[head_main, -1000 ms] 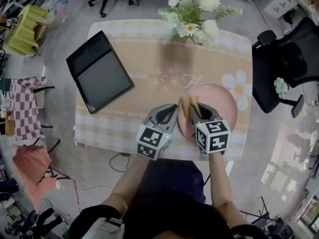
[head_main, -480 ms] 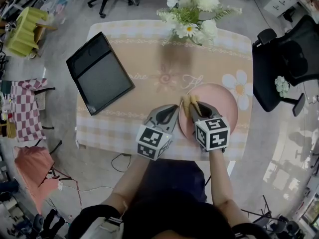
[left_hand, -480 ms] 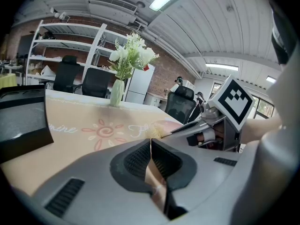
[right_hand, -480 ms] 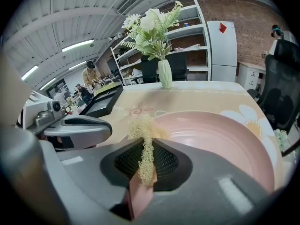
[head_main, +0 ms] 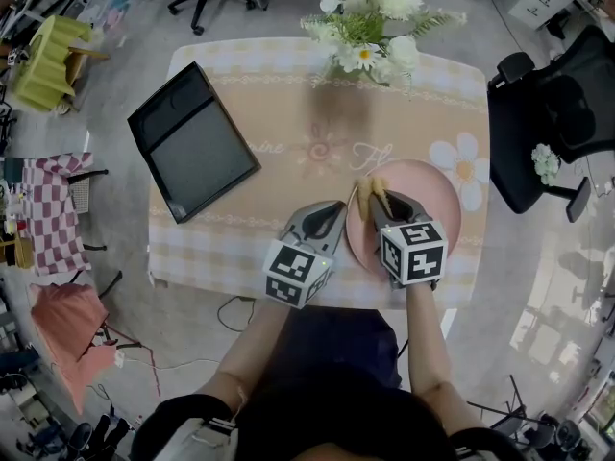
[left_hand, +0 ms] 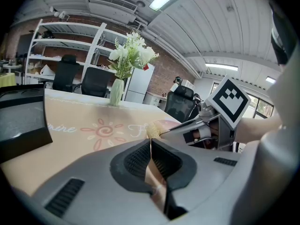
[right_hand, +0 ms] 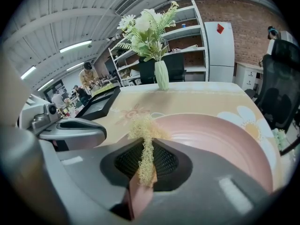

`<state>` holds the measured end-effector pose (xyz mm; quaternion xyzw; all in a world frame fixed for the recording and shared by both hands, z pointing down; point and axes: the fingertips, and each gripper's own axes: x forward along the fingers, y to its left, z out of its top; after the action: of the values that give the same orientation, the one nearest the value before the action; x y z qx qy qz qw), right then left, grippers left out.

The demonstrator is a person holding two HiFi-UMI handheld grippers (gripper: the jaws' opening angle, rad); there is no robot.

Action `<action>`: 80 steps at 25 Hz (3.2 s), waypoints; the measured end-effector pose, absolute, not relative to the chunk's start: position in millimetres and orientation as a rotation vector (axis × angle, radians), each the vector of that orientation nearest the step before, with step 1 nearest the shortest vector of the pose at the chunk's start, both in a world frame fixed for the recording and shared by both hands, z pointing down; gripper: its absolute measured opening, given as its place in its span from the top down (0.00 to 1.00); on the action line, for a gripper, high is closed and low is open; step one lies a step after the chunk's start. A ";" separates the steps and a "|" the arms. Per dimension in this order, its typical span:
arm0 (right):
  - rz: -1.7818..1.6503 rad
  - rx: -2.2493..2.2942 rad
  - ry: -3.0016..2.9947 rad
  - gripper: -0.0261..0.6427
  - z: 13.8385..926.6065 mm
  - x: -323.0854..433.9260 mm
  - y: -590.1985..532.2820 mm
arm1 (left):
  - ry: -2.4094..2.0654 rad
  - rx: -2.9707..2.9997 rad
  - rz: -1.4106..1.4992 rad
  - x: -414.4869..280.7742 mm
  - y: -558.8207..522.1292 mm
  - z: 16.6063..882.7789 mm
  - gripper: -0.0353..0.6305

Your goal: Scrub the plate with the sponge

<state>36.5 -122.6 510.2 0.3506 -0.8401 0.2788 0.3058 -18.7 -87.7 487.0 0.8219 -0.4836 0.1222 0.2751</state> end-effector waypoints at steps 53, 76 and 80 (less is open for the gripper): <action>0.748 1.248 -2.106 0.89 509.9 89.8 -169.5 | -1.282 2.212 0.330 -15.4 -88.8 488.4 0.92; 0.741 1.405 -2.006 0.88 510.0 133.5 -172.1 | -1.271 2.222 0.343 -4.5 -87.3 488.8 0.92; 0.741 1.431 -1.989 0.88 509.5 138.4 -171.8 | -1.267 2.227 0.344 -3.0 -87.1 488.0 0.92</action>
<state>138.4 -171.8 509.5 0.5357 -0.7442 0.2774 0.2868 -3.0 -87.1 488.0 0.8283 -0.4713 0.1280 0.2747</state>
